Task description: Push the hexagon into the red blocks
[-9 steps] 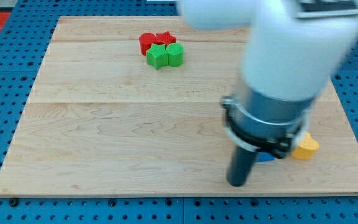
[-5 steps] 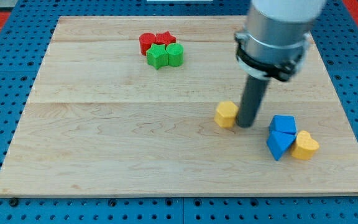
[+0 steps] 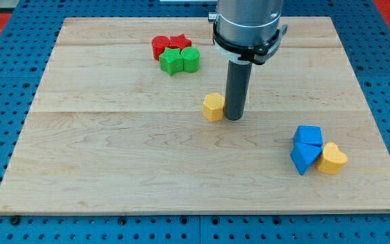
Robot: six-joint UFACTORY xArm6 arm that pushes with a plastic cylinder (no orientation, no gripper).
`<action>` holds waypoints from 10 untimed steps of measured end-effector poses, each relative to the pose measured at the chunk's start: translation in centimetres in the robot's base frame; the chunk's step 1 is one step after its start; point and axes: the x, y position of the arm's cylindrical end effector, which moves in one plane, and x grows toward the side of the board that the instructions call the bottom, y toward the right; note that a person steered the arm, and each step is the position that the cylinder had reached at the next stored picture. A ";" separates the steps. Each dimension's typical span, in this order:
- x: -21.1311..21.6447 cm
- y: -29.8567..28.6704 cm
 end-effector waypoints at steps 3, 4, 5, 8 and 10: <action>-0.5 -2.2; 2.4 -4.6; -3.8 -6.6; -6.5 -4.8; -8.7 -1.5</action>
